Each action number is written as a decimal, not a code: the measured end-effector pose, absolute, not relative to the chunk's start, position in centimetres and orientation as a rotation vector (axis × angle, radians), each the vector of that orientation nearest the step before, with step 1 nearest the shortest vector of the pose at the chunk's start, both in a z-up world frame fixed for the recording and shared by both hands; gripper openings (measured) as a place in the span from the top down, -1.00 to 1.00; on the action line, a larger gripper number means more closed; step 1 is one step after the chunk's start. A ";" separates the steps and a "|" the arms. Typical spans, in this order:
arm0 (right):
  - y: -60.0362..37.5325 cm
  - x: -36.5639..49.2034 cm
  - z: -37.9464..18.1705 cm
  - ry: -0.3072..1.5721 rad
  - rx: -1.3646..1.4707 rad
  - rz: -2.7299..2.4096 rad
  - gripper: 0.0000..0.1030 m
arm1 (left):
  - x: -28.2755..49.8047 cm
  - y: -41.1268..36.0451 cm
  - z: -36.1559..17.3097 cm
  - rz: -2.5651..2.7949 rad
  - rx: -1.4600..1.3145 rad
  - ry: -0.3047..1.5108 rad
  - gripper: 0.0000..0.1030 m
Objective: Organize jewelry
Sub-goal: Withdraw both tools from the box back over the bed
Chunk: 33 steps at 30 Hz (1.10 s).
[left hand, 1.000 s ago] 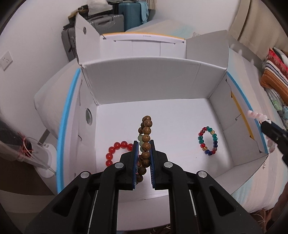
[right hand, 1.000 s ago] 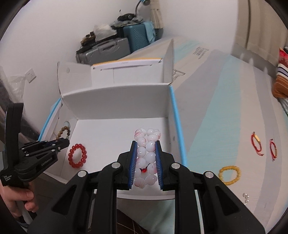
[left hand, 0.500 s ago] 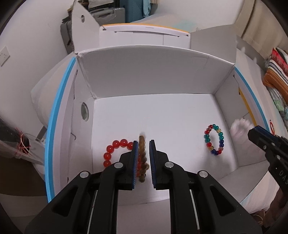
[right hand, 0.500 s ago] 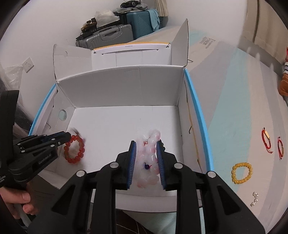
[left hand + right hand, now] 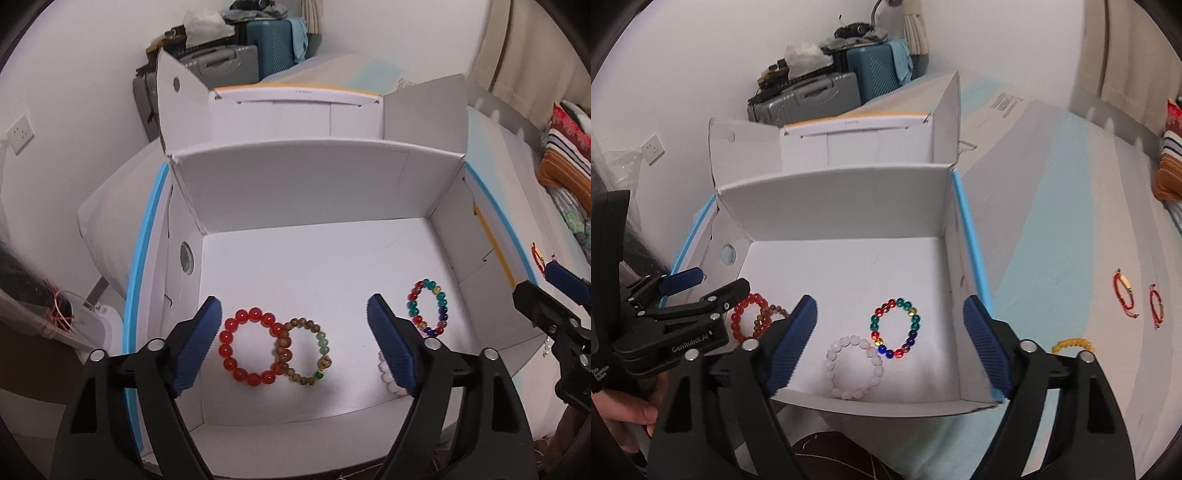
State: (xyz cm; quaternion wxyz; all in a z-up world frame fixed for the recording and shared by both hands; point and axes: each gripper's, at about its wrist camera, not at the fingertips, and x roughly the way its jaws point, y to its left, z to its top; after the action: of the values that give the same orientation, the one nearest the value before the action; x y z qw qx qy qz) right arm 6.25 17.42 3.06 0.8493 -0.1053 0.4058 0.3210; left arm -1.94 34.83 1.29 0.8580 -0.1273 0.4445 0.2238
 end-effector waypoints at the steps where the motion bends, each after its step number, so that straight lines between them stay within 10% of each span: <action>1: 17.2 6.2 3.3 0.851 -0.220 0.673 -0.62 | -1.9 34.6 1.5 0.473 -0.259 0.928 -0.79; 5: 15.6 6.2 4.2 0.823 -0.195 0.646 -0.85 | -1.8 33.5 2.1 0.466 -0.237 0.907 -0.89; 33: -2.1 11.6 7.8 0.759 -0.056 0.379 -0.85 | 2.2 20.5 5.5 0.283 -0.138 0.876 -0.89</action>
State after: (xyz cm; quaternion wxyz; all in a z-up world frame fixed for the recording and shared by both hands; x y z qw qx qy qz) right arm 11.56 -2.15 7.80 0.9109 -0.0273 0.3684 0.1839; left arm 2.25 20.49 5.48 0.8936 -0.0664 0.4224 0.1366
